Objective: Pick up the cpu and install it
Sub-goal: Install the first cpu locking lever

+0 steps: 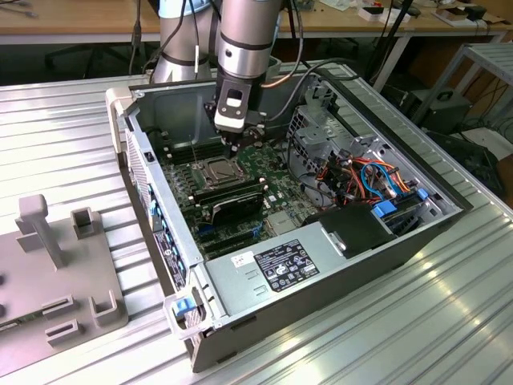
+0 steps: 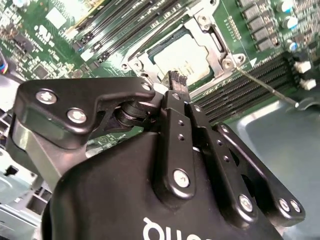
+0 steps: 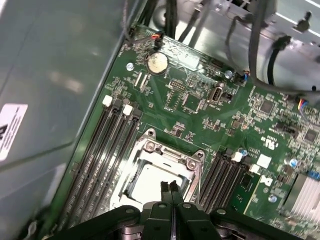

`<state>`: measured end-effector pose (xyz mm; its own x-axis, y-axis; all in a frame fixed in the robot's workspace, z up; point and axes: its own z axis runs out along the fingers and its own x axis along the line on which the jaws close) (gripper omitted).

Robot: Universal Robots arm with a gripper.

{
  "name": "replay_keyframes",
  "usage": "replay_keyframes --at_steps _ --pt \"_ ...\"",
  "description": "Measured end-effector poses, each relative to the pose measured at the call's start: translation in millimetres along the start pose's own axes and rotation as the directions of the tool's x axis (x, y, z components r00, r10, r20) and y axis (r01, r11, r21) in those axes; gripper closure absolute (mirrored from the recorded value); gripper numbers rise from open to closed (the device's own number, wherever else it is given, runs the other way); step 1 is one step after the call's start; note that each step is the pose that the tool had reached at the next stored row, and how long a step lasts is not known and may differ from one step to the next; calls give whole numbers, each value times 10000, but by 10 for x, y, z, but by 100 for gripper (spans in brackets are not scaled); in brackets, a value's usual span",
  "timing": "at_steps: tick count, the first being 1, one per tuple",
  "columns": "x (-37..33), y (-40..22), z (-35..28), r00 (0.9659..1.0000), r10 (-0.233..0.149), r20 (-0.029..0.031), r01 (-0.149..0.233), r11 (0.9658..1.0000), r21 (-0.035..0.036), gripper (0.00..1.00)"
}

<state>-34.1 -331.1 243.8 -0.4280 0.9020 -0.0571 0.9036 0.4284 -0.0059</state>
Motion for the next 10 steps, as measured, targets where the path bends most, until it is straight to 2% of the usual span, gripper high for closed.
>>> replay_keyframes --at_steps 1,3,4,5,8,10 --pt "0 0 0 9996 -270 60 270 9996 13 89" --pt "0 -1 0 9984 -559 128 559 9984 32 89" --pt "1 -1 0 9960 -871 201 870 9962 54 89" --pt "1 -1 0 9939 -1072 247 1070 9942 67 89" --pt "1 -1 0 9868 -1580 357 1578 9874 107 89" --pt "1 -1 0 9799 -1950 430 1946 9808 133 89"
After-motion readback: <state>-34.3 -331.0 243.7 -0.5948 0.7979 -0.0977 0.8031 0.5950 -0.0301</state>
